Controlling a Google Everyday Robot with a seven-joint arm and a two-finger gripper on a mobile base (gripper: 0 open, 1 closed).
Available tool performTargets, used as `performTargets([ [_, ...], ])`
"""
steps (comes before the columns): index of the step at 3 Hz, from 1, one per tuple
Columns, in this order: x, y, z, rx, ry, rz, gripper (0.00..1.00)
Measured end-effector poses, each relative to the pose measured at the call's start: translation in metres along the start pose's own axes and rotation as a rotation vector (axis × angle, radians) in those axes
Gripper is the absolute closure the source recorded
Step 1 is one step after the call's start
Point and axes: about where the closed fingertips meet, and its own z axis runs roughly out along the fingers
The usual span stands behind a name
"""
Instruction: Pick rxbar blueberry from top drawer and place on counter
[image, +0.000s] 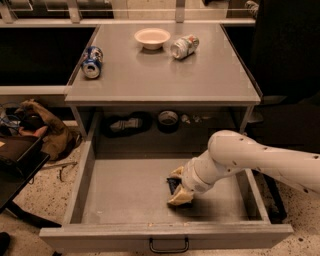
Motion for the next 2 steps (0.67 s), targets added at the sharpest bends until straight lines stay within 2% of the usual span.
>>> performTargets([
  [1, -0.021, -0.001, -0.043, 0.042, -0.034, -0.022, 1.0],
  [2, -0.046, -0.011, -0.089, 0.084, -0.046, -0.062, 1.0],
])
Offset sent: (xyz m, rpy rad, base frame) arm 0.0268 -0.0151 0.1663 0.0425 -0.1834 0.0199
